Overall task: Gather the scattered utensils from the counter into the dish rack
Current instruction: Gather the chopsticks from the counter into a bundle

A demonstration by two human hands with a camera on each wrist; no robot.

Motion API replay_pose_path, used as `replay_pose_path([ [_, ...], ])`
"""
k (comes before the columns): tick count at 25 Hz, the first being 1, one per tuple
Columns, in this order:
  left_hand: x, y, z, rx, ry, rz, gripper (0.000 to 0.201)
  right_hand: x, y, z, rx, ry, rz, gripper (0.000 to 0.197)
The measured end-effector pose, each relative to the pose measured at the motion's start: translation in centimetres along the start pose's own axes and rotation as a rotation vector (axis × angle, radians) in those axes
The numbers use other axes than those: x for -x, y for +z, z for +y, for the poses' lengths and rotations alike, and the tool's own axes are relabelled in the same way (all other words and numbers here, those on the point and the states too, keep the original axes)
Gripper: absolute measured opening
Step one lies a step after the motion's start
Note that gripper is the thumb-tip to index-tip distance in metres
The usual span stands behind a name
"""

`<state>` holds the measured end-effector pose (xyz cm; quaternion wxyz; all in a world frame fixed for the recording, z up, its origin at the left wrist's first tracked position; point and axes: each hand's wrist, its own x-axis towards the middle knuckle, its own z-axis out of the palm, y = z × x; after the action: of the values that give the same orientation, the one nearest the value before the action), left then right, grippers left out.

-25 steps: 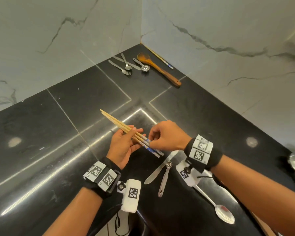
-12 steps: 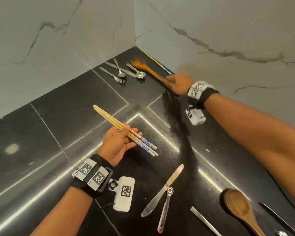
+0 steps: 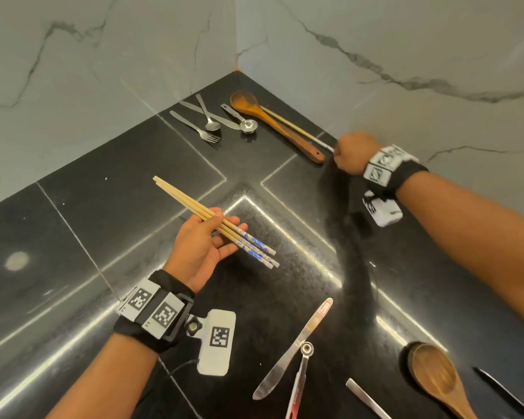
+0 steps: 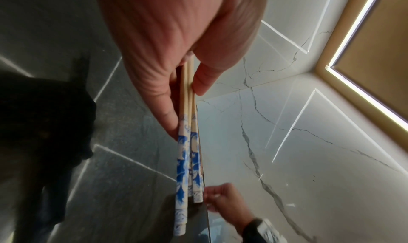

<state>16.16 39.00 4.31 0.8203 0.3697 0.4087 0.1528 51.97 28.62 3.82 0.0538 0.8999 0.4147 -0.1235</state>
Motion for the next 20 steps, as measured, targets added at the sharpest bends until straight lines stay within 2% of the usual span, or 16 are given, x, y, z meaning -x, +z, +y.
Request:
replay_pose_path([
  [4,0.7,0.8,-0.8,-0.007,-0.019,-0.038,0.007,10.1,2.4,3.1,-0.019,0.085,-0.016,0.011],
  [7,1.5,1.8,-1.8,-0.026,-0.038,-0.062,0.004,13.4,3.0,3.5,-0.087,0.104,0.067,0.014],
  [10,2.3,2.7,-2.4,-0.028,-0.045,-0.075,0.004,10.7,2.6,2.0,-0.206,0.045,0.196,0.027],
  [12,2.8,2.9,-2.6,-0.023,-0.044,-0.077,0.005,7.3,2.2,0.7,-0.223,0.042,0.159,0.034],
  [15,3.3,2.4,-2.4,-0.005,-0.038,-0.048,0.006,3.7,1.8,-0.9,-0.14,0.073,0.043,0.027],
  [17,3.8,1.4,-2.3,0.01,-0.039,-0.018,0.007,3.4,1.9,-1.0,-0.117,0.099,0.017,0.019],
  [20,4.3,0.5,-2.2,0.023,-0.052,0.001,0.007,5.9,2.0,0.2,-0.182,0.172,-0.003,0.017],
])
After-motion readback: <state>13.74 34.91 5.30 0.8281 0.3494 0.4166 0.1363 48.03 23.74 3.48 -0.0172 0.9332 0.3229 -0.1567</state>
